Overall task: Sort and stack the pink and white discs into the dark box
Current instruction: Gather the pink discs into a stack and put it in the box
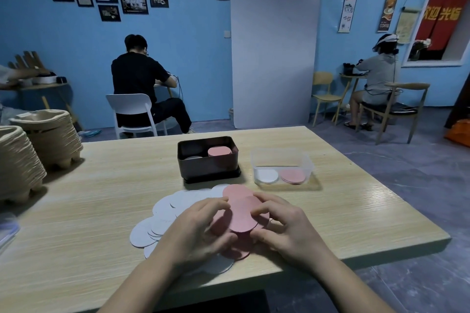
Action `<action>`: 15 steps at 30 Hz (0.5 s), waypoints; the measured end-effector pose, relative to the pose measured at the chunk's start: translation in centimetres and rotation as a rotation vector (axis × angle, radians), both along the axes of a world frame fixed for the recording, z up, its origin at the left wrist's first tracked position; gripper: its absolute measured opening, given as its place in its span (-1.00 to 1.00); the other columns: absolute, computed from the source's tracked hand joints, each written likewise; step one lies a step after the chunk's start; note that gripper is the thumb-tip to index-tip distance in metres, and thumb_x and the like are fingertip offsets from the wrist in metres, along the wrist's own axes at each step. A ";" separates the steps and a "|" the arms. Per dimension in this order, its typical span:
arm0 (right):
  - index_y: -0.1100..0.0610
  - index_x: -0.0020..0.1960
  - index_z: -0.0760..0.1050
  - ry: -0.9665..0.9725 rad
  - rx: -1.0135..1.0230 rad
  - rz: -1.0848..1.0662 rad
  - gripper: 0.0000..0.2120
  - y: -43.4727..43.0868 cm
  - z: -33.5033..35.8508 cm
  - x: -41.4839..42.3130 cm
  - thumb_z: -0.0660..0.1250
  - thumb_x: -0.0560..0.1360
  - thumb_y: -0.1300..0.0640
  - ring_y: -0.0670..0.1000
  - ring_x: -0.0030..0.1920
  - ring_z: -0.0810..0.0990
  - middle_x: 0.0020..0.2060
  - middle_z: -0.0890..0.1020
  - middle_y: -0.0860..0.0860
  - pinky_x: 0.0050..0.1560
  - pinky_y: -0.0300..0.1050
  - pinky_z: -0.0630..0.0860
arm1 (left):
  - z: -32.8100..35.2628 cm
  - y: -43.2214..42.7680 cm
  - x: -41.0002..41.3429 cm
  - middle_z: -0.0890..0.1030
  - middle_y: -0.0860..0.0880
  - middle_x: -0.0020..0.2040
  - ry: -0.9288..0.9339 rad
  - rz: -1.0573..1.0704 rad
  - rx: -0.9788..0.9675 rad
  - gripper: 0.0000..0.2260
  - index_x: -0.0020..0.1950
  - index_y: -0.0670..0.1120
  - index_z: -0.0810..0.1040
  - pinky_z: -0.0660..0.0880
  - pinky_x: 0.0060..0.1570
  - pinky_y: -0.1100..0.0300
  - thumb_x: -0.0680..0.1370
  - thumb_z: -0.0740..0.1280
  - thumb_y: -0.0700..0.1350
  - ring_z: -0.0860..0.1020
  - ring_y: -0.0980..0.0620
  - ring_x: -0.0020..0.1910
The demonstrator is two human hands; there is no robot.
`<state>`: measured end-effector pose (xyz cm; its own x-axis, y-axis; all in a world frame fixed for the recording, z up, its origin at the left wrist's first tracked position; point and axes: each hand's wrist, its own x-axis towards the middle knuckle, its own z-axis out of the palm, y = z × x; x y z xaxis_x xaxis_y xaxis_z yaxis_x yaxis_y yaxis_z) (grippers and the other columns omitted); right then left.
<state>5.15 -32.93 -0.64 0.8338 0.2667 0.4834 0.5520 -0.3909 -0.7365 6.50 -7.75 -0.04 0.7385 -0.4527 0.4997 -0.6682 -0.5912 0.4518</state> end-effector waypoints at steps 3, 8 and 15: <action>0.09 0.00 0.62 -0.007 0.004 0.013 -0.79 -0.1 0.1 -0.1 0.57 0.41 0.20 -0.07 0.44 0.43 0.30 0.57 -0.08 0.24 -0.11 0.58 | -0.1 -0.1 -0.1 0.57 0.26 0.19 -0.003 -0.009 -0.029 -0.71 0.13 0.15 0.50 0.61 0.08 0.13 0.47 0.38 0.20 0.54 0.17 0.21; 0.02 0.10 0.58 -0.044 -0.134 0.001 -0.67 0.0 0.2 0.2 0.57 0.37 0.06 -0.16 0.43 0.43 0.32 0.55 -0.16 0.31 0.03 0.51 | -0.3 -0.4 0.0 0.61 0.17 -0.02 -0.103 -0.025 0.055 -0.75 0.12 0.14 0.48 0.59 -0.14 0.08 0.49 0.40 0.13 0.56 0.08 -0.05; -0.02 0.06 0.58 -0.061 -0.207 0.018 -0.65 0.1 0.2 0.3 0.60 0.35 -0.02 -0.18 0.40 0.45 0.33 0.53 -0.15 0.33 -0.02 0.49 | -0.7 -0.5 0.1 0.64 0.14 0.14 -0.114 0.002 0.144 -0.67 0.26 0.19 0.44 0.59 -0.07 0.08 0.52 0.37 0.16 0.59 0.07 0.05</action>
<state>5.48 -32.86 -0.46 0.7990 0.3801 0.4659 0.6012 -0.5201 -0.6067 6.63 -8.28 -0.75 0.6818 -0.5244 0.5101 -0.7089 -0.6458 0.2836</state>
